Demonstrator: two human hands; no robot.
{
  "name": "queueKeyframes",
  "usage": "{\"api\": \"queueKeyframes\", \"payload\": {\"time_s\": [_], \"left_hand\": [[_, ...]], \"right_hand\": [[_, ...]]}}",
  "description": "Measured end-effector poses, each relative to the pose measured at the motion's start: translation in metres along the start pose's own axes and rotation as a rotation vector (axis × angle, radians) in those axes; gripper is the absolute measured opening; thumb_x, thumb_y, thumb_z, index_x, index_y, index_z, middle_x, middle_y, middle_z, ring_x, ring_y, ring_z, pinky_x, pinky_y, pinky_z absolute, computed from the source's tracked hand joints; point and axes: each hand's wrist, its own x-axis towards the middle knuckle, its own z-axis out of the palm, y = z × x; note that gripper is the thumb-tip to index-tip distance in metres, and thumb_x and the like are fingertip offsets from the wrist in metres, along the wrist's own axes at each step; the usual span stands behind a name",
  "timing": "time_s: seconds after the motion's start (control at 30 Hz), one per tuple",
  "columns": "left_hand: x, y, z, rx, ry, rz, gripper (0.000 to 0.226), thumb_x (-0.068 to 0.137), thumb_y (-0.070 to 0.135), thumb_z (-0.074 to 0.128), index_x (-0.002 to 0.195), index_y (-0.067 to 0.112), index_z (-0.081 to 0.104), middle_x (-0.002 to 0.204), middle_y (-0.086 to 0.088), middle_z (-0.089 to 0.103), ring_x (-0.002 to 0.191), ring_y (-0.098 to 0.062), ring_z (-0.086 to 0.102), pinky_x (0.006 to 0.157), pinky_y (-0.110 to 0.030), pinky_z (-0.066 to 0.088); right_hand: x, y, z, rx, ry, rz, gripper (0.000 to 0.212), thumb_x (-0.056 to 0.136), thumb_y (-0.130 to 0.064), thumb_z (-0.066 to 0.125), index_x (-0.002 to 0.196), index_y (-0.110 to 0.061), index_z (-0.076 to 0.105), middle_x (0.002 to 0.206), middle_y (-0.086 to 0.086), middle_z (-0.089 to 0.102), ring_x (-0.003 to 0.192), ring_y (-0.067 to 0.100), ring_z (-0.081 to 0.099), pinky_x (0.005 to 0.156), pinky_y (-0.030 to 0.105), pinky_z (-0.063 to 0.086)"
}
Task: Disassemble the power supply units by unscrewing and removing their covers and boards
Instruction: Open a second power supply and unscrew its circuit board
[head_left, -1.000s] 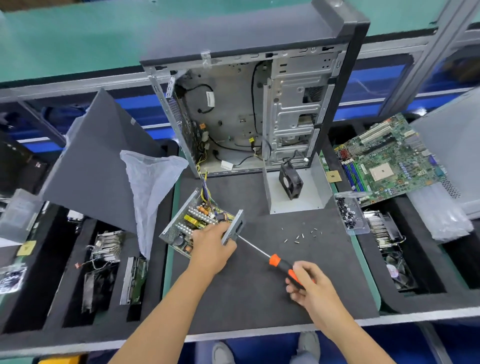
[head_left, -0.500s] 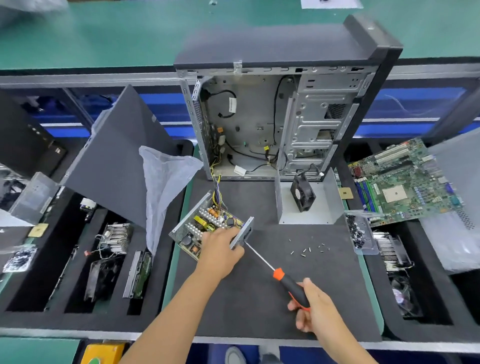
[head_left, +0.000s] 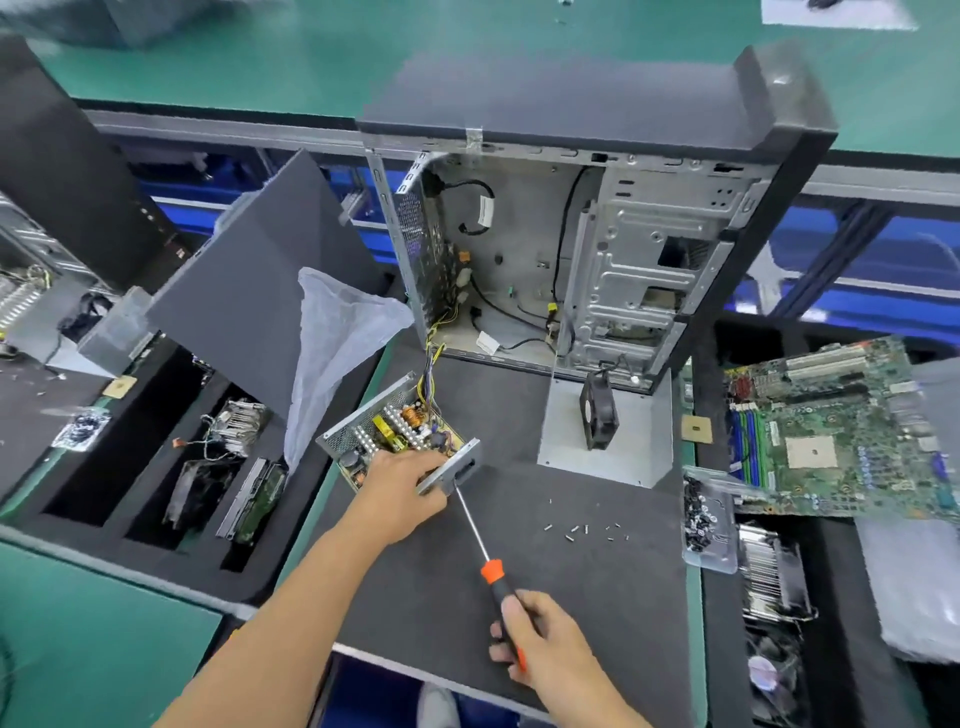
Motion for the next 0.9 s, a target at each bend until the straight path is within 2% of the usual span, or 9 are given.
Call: {"api": "queueKeyframes", "payload": {"time_s": [0.07,0.13,0.23,0.3,0.4,0.47,0.6,0.73,0.9], "left_hand": [[0.001,-0.008,-0.005,0.003,0.011,0.023,0.011,0.088,0.017,0.067,0.085,0.007,0.063,0.058,0.006,0.038,0.061,-0.014,0.033,0.071,-0.029,0.031],[0.001,-0.012,-0.005,-0.003,0.011,0.052,0.014,0.089,0.020,0.067,0.086,0.007,0.063,0.060,0.006,0.040,0.062,-0.013,0.035,0.078,-0.032,0.036],[0.001,-0.015,-0.002,-0.028,0.012,0.036,0.012,0.091,0.024,0.063,0.091,0.012,0.064,0.068,0.006,0.046,0.073,-0.019,0.035,0.072,-0.022,0.034],[0.000,-0.019,-0.002,-0.028,0.012,0.024,0.008,0.090,0.024,0.062,0.086,0.017,0.060,0.068,0.008,0.045,0.076,-0.021,0.036,0.064,-0.026,0.027],[-0.001,-0.024,-0.004,-0.069,0.042,0.057,0.006,0.088,0.017,0.063,0.083,0.016,0.060,0.066,0.003,0.048,0.074,-0.029,0.041,0.065,-0.014,0.024],[0.000,-0.027,-0.001,-0.067,0.056,0.068,0.008,0.088,0.017,0.061,0.093,0.014,0.067,0.073,-0.006,0.057,0.071,-0.021,0.036,0.067,-0.010,0.024],[0.004,-0.030,0.000,-0.037,0.065,0.096,0.004,0.087,0.016,0.062,0.088,0.013,0.065,0.068,-0.003,0.057,0.066,-0.023,0.038,0.071,-0.030,0.025],[0.005,-0.029,-0.002,-0.009,0.033,0.100,0.007,0.086,0.017,0.060,0.080,0.014,0.057,0.064,0.002,0.049,0.066,-0.024,0.042,0.071,-0.032,0.024],[0.005,-0.027,-0.003,-0.019,0.017,0.092,0.017,0.085,0.018,0.061,0.075,0.020,0.048,0.066,0.001,0.053,0.066,-0.024,0.044,0.075,-0.035,0.033]], "right_hand": [[0.004,-0.002,0.010,0.023,-0.044,0.101,0.032,0.105,-0.035,0.044,0.105,-0.009,0.061,0.076,0.009,0.068,0.057,0.021,0.061,0.049,0.024,0.041],[0.005,-0.002,0.016,0.022,-0.064,0.127,0.034,0.106,-0.032,0.039,0.100,-0.007,0.060,0.072,0.011,0.066,0.054,0.023,0.059,0.047,0.022,0.038],[0.004,-0.001,0.021,0.007,-0.044,0.078,0.031,0.105,-0.028,0.043,0.096,-0.006,0.062,0.071,0.010,0.067,0.056,0.022,0.060,0.049,0.023,0.041],[0.004,-0.002,0.023,0.020,0.015,0.060,0.030,0.104,-0.026,0.048,0.093,-0.004,0.065,0.072,0.010,0.069,0.058,0.021,0.063,0.051,0.025,0.044],[0.003,-0.005,0.029,-0.004,0.081,0.033,0.026,0.100,-0.023,0.056,0.090,-0.003,0.070,0.073,0.008,0.071,0.061,0.019,0.066,0.056,0.029,0.050],[0.001,-0.004,0.034,0.002,0.138,0.018,0.022,0.097,-0.021,0.061,0.089,-0.005,0.073,0.074,0.008,0.071,0.062,0.018,0.067,0.060,0.032,0.052],[-0.002,0.000,0.043,0.016,0.263,0.010,0.017,0.094,-0.022,0.064,0.088,-0.013,0.077,0.070,0.007,0.068,0.062,0.014,0.069,0.060,0.029,0.053],[0.000,0.003,0.045,0.078,0.421,-0.074,0.006,0.088,-0.022,0.073,0.089,-0.023,0.079,0.072,0.000,0.065,0.066,0.011,0.061,0.057,0.023,0.047],[0.006,-0.008,0.025,0.069,0.523,-0.164,0.023,0.075,-0.024,0.085,0.096,-0.027,0.077,0.095,-0.011,0.073,0.066,0.005,0.065,0.068,0.028,0.055]]}}
